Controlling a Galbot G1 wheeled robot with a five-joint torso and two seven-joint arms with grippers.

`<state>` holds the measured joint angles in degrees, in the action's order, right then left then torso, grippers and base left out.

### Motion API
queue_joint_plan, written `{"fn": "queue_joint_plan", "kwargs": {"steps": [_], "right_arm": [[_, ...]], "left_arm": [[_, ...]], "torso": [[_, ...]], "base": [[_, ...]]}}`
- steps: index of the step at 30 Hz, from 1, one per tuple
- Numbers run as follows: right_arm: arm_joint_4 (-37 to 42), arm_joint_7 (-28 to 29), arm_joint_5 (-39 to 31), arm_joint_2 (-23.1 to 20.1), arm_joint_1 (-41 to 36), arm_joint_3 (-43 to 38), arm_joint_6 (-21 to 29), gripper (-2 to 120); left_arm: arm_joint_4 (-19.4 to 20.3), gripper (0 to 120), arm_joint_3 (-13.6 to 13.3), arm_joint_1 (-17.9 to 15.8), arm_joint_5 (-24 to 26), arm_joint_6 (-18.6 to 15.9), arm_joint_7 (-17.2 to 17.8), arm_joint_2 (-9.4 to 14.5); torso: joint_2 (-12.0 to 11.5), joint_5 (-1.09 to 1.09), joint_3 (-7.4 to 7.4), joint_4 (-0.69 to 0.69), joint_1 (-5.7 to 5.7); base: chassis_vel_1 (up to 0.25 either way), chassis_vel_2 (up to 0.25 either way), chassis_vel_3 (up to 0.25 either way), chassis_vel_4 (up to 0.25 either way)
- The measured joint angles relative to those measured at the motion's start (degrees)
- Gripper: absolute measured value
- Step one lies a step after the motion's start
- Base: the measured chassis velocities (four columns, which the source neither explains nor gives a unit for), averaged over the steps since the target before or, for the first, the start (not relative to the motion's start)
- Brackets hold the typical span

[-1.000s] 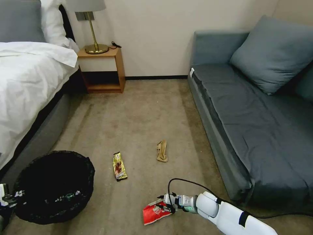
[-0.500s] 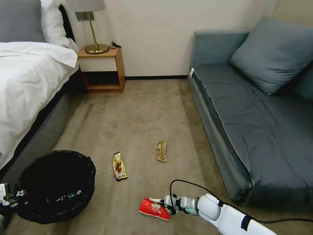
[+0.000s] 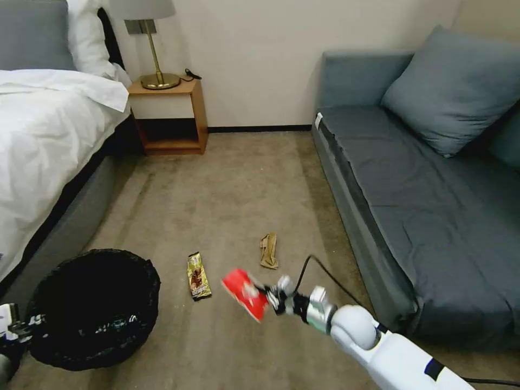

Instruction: Pick up the trash bin, then pick up the garbage on the floor and place it into the trash bin.

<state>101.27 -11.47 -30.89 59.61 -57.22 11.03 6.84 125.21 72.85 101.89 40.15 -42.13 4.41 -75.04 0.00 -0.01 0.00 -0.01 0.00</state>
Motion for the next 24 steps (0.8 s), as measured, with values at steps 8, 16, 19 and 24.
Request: {"fn": "queue_joint_plan", "kwargs": {"steps": [8, 16, 19, 24], "right_arm": [[9.1, 8.3, -3.8, 4.9, 7.0, 9.8, 0.7, 0], [4.4, 12.7, -3.4, 12.2, 17.0, 23.6, -1.2, 0], [1.0, 13.5, -2.5, 15.4, 19.3, 26.0, -1.8, 0], [-3.6, 15.2, -1.8, 21.5, 21.4, 28.4, -2.1, 0]], "left_arm": [[0.3, 3, -0.5, 0.1, -0.7, 0.0, 0.1, -0.4], [1.4, 3, -0.6, 0.5, -0.9, 0.0, 0.1, -0.9], [1.8, 3, -0.7, 0.6, -1.0, 0.0, 0.1, -1.1], [2.3, 3, -1.0, 0.7, -1.3, 0.0, 0.1, -1.4]], "torso": [[0.0, 0.0, 0.0, 0.01, 0.0], [0.0, 0.01, 0.0, 0.02, 0.0], [0.0, 0.0, 0.0, 0.02, 0.0], [0.0, -0.01, 0.0, 0.02, 0.0]], "base": [[0.0, 0.0, 0.0, 0.0], [0.0, 0.0, 0.0, 0.0], [0.0, 0.0, 0.0, 0.0], [0.0, 0.0, 0.0, 0.0]]}}
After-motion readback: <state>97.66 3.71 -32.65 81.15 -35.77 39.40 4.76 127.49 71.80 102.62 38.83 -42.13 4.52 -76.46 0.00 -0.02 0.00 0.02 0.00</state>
